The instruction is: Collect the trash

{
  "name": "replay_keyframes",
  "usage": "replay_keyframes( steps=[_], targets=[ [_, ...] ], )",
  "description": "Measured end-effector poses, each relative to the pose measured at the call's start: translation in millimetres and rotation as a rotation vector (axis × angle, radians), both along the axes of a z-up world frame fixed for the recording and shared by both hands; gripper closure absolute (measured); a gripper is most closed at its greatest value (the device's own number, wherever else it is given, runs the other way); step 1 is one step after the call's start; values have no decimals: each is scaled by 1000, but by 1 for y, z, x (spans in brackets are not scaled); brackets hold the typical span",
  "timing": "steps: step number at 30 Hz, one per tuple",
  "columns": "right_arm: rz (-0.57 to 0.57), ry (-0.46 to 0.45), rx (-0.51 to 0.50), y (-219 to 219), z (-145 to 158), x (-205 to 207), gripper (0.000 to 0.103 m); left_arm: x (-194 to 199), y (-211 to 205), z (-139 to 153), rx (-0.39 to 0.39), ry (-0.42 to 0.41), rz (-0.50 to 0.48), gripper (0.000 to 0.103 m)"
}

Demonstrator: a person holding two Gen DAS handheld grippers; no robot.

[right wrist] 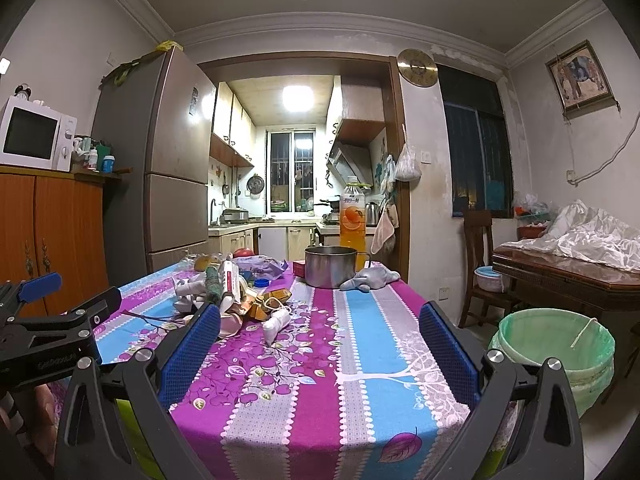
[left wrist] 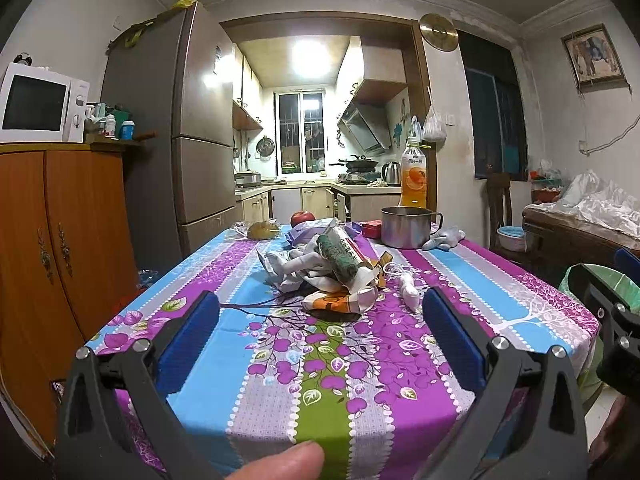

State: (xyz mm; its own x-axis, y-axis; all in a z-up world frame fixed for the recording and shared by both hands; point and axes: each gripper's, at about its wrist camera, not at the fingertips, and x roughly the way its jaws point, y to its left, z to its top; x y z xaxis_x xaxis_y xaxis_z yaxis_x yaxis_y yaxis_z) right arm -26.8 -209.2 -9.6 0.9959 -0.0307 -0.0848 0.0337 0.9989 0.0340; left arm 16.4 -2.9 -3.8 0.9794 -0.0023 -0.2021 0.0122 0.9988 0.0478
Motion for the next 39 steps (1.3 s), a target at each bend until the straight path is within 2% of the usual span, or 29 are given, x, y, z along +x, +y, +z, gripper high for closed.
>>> replay_keyframes(
  steps=[39],
  targets=[
    [17,32,-15,4,-3,9,4,6,-2,-4,5,9,1,5]
  ],
)
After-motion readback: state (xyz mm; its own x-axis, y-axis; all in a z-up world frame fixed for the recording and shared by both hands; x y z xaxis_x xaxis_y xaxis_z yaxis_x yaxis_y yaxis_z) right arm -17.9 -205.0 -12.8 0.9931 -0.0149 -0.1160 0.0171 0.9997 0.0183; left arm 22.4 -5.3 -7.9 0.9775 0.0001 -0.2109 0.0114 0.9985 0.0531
